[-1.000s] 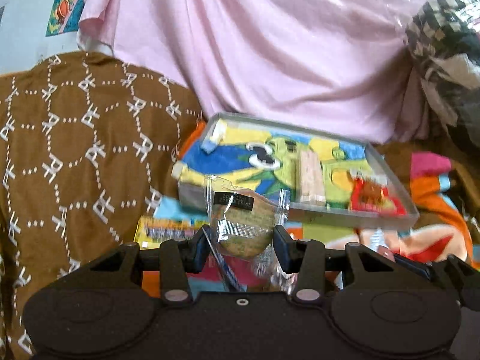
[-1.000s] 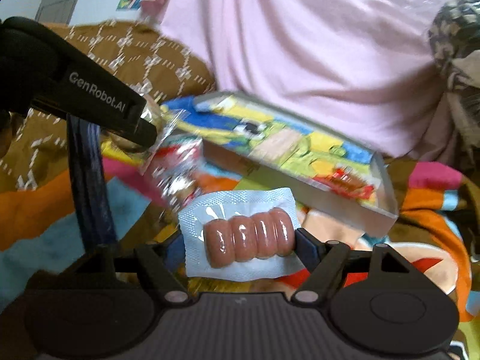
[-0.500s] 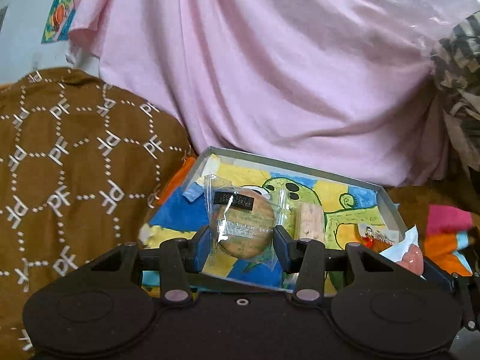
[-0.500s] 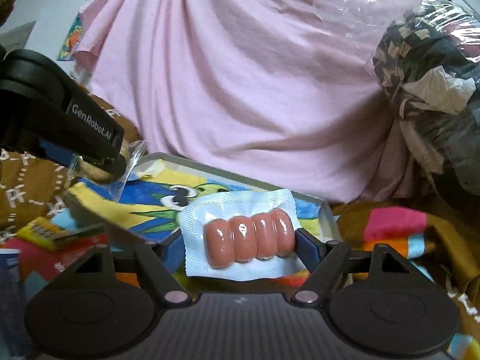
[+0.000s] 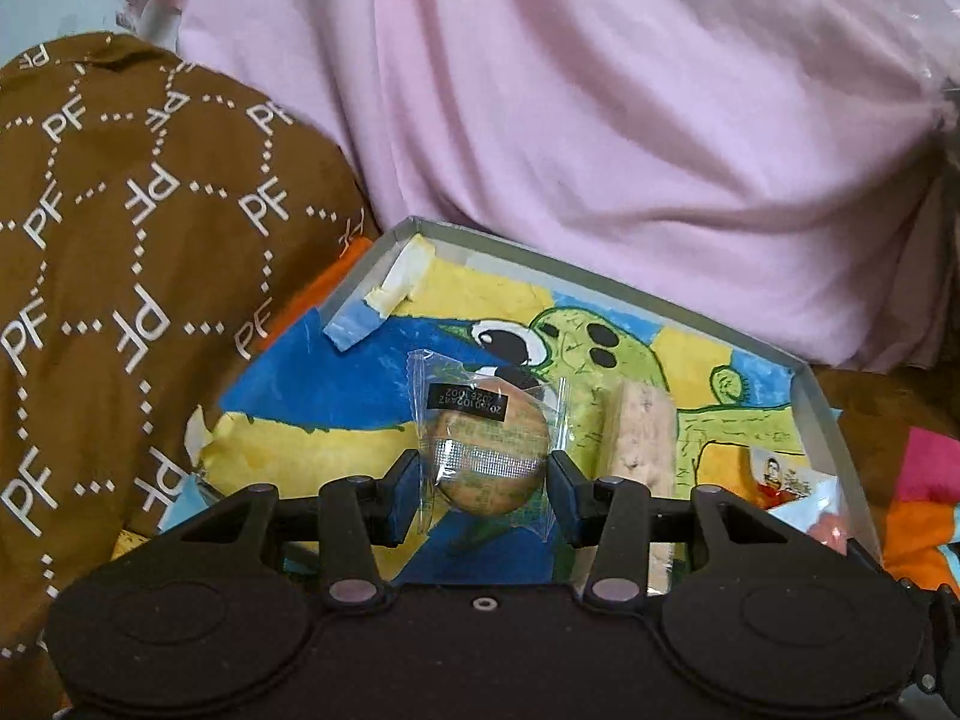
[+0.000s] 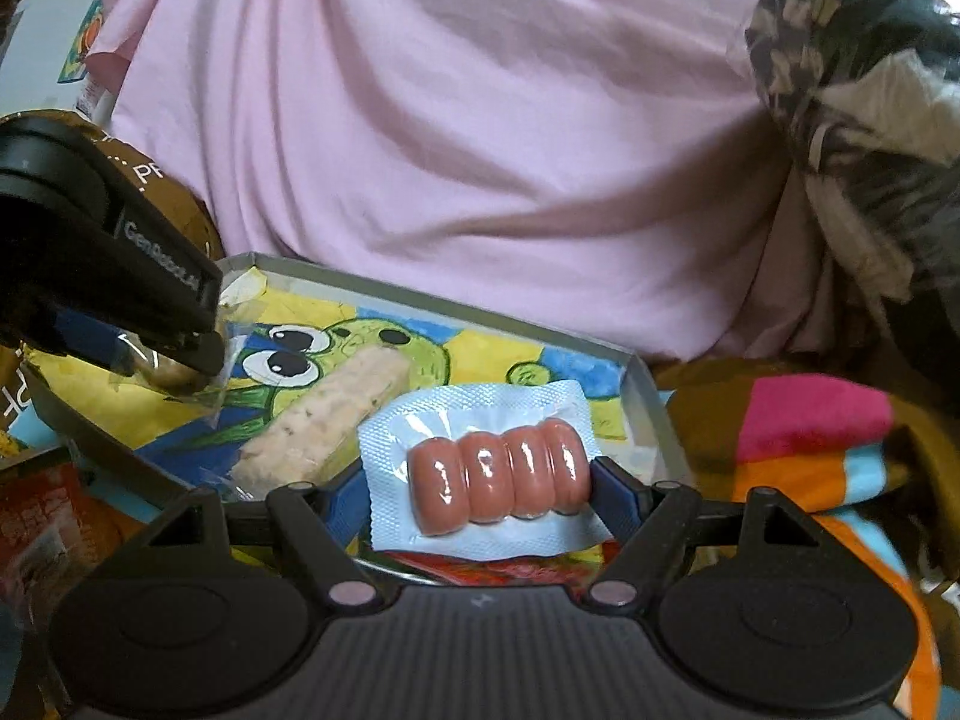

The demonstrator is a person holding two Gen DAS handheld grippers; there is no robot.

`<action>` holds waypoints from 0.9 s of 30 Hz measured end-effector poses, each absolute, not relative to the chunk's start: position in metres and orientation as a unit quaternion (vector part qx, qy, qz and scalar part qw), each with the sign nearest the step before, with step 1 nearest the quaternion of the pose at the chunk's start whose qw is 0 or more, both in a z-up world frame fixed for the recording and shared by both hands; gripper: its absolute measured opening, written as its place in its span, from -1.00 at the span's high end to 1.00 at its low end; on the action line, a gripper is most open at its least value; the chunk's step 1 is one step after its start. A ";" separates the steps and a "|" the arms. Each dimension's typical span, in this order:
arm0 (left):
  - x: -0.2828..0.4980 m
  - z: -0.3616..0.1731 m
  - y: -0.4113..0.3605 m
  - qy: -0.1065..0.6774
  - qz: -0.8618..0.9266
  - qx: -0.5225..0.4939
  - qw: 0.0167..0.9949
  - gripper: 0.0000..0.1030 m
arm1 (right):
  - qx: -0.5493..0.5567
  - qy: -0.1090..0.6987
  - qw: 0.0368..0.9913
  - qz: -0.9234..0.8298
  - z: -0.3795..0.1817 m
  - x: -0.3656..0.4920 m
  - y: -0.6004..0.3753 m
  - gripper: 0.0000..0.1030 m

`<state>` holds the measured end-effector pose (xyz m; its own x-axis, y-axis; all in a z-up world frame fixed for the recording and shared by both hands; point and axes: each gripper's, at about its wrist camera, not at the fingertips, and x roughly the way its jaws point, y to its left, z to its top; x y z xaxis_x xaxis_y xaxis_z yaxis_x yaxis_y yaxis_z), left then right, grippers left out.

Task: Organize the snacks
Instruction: 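Lower the biscuit pack and sausage pack into the grey tray and open both tools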

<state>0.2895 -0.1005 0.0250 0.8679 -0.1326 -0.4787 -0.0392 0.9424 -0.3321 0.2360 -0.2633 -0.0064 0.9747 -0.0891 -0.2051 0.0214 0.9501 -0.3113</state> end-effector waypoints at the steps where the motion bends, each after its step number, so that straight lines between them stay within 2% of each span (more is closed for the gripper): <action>1: 0.291 0.023 -0.101 0.259 -0.025 -0.169 0.951 0.09 | -0.153 0.110 0.982 -0.026 -0.007 0.237 -0.263 -0.55; 10: 0.301 0.013 -0.104 0.281 -0.022 -0.175 0.943 0.07 | -0.128 0.116 0.985 -0.015 -0.007 0.243 -0.267 -0.53; 13: 0.301 0.013 -0.103 0.281 -0.020 -0.178 0.943 -0.03 | -0.126 0.117 0.985 -0.017 -0.008 0.243 -0.267 -0.59; 16: 0.300 0.015 -0.102 0.283 -0.021 -0.181 0.942 -0.23 | -0.124 0.117 0.985 -0.016 -0.007 0.243 -0.267 -0.69; 18: 0.298 0.017 -0.100 0.278 -0.018 -0.185 0.942 -0.46 | -0.123 0.120 0.985 -0.010 -0.008 0.242 -0.267 -0.83; 23: 0.289 0.027 -0.098 0.261 -0.017 -0.180 0.948 -0.68 | -0.129 0.115 0.985 -0.013 -0.006 0.236 -0.264 -0.91; 27: 0.276 0.036 -0.093 0.241 -0.006 -0.177 0.954 -0.95 | -0.131 0.104 0.986 -0.020 -0.002 0.226 -0.262 -0.99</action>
<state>0.2758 -0.0932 0.0361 0.8838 -0.0972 -0.4577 -0.0732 0.9374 -0.3405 0.2262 -0.2617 -0.0023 0.9776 -0.0676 -0.1995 0.0131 0.9648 -0.2626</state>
